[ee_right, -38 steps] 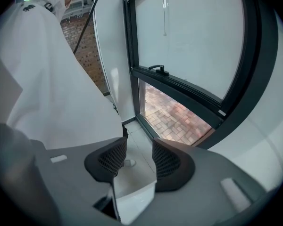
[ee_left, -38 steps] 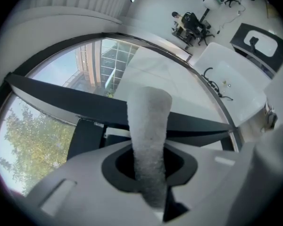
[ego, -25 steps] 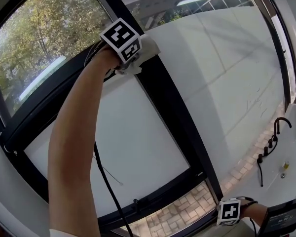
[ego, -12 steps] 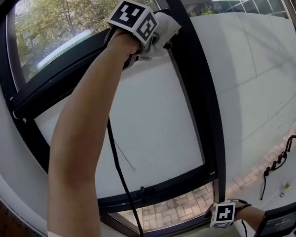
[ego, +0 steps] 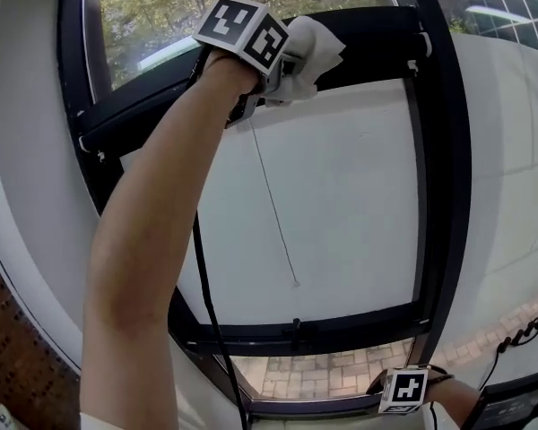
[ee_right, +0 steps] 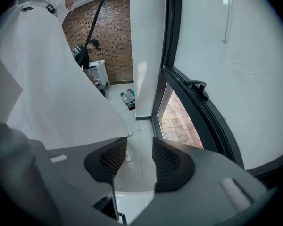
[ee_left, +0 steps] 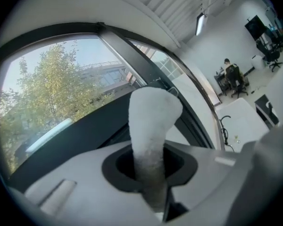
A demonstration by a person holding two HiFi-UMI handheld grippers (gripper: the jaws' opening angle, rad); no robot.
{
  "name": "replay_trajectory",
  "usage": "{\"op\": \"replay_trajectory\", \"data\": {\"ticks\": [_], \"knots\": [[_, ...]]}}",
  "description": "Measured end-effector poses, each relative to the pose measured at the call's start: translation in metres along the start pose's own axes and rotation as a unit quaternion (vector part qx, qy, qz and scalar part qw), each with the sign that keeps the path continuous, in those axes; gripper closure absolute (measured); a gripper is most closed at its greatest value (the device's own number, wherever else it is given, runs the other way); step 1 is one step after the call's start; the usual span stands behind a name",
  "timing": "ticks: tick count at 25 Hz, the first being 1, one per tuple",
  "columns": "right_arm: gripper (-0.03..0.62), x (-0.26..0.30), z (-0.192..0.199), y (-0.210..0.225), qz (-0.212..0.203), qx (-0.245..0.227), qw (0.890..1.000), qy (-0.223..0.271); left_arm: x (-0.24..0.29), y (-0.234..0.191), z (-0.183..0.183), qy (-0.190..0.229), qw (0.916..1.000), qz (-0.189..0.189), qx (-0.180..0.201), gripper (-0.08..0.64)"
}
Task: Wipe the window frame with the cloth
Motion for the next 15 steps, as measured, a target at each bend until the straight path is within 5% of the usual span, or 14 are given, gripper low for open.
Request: {"op": "replay_trajectory", "data": {"ticks": [8, 15], "knots": [[0.419, 0.018, -0.058, 0.015, -0.025, -0.066, 0.997, -0.011, -0.070, -0.077, 0.061, -0.028, 0.9991, -0.023, -0.021, 0.469], [0.419, 0.008, -0.111, 0.042, -0.026, -0.119, 0.992, -0.028, -0.139, -0.134, 0.110, -0.041, 0.9946, -0.091, -0.029, 0.469]]}}
Point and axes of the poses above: the fingertips, and each gripper's own axes: x forward along the fingers, y to its right, z out of its underside, the point moved 8 cm from there along -x, backward along the fingers, and after that the axes turned 9 degrees about -x, right-handed, at the moved point
